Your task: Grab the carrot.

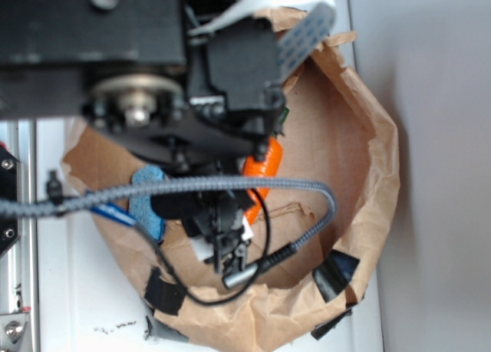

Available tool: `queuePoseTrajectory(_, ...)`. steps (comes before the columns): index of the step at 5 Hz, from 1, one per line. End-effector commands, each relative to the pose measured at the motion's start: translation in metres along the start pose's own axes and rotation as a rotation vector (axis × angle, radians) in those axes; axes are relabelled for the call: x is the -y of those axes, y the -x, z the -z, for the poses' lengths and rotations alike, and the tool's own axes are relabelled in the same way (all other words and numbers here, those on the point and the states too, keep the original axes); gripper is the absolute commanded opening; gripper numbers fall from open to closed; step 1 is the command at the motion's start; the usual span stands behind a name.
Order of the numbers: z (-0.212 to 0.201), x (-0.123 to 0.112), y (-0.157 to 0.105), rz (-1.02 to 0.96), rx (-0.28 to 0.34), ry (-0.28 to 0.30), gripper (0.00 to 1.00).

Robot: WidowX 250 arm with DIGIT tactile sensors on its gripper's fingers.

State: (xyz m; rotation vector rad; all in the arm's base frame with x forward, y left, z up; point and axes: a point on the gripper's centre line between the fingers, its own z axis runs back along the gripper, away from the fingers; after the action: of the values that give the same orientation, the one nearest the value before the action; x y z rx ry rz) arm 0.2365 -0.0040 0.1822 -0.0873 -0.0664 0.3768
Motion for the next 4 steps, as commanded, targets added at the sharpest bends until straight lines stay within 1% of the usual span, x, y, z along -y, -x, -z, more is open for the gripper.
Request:
queuePoseTrajectory(1, 0.008, -0.002, -0.012, -0.086, 0.013, 0.034, 1.00)
queuePoseTrajectory(2, 0.032, 0.001, -0.033, -0.220, 0.015, 0.064, 1.00)
queuePoseTrajectory(3, 0.061, 0.004, -0.053, -0.299, 0.039, 0.045, 1.00)
queuePoseTrajectory(4, 0.090, 0.005, -0.066, -0.332, 0.090, -0.035, 1.00)
